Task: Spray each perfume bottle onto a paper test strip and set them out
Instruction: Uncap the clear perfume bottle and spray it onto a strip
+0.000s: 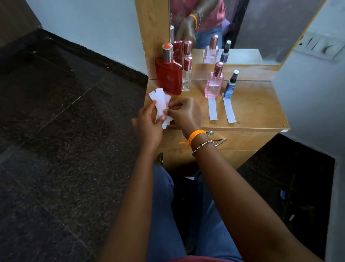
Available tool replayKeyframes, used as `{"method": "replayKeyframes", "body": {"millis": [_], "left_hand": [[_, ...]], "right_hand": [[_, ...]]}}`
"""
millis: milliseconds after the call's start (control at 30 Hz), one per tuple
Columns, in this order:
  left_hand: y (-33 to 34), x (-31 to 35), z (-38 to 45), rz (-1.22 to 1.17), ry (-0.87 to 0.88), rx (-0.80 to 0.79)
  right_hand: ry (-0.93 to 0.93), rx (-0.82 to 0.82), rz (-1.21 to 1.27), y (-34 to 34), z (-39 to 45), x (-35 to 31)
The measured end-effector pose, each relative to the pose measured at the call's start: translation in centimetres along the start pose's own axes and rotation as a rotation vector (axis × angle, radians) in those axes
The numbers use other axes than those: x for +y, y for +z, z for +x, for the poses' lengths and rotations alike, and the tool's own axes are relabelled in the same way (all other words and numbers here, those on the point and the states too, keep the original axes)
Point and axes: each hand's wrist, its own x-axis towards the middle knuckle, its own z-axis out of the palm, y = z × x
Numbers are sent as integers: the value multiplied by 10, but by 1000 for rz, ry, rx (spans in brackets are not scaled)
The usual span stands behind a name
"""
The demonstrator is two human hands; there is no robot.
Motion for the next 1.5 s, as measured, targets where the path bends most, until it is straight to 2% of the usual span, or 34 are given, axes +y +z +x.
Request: {"method": "replayKeyframes", "body": {"millis": [267,667,967,1167,1333,1500], "left_hand": [[-3,5,-5,87,4,15],[-2,12,-6,161,-22,15],[-1,12,-5,103,-64,24],[-2,17,-5,80,-74,37],[-3,26,-6,5,-21,169],[1,38,-6,-103,28,91]], "right_hand": [[-11,52,107,-5,-2,4],[-57,12,93,-28,-13,18],[-153,185,72,-36,-14,26],[-200,133,-123,-36,-11,29],[-227,126,-289,-36,-10,27],[-268,168,-307,-35,-10,23]]}}
